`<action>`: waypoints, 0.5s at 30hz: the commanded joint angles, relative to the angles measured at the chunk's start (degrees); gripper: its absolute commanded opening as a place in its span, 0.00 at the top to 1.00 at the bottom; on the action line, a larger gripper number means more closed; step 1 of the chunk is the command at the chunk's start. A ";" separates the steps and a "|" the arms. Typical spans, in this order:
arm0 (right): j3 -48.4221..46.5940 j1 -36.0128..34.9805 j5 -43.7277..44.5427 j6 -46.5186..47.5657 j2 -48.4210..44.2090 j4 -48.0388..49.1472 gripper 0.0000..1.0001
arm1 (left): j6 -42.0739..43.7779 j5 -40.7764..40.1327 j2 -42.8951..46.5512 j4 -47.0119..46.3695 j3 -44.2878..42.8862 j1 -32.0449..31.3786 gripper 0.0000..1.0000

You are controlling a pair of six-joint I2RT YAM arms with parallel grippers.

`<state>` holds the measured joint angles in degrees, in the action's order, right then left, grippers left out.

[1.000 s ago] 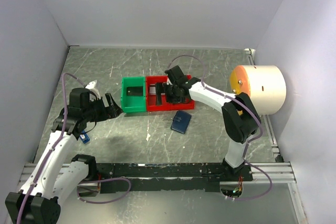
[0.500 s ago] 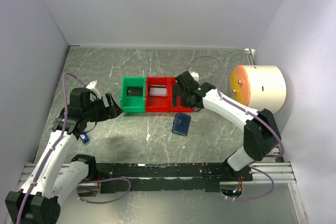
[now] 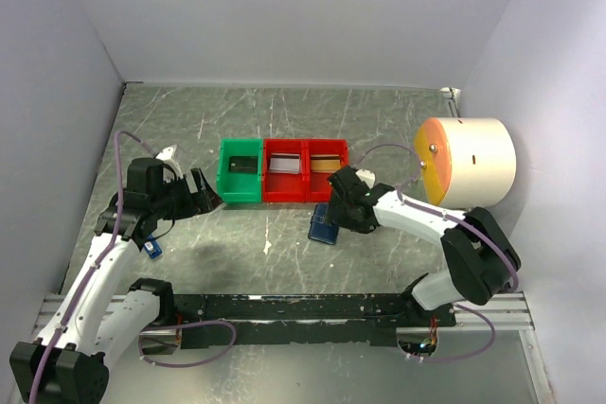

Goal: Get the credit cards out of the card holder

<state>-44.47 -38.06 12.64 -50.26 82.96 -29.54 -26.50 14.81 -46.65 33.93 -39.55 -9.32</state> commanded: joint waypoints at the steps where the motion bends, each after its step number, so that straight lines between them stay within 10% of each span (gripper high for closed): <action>1: 2.99 -0.26 -3.37 -4.33 -0.68 7.51 0.38 | 0.59 0.99 0.35 -1.33 0.44 -0.47 0.07; 15: 9.76 -0.31 -8.88 -7.76 -5.71 15.09 0.91 | 0.55 0.98 -0.17 -1.24 0.38 -0.96 0.07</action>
<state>-35.94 -38.04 4.29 -57.12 79.29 -14.46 -26.50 14.81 -46.78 33.93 -39.55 -9.96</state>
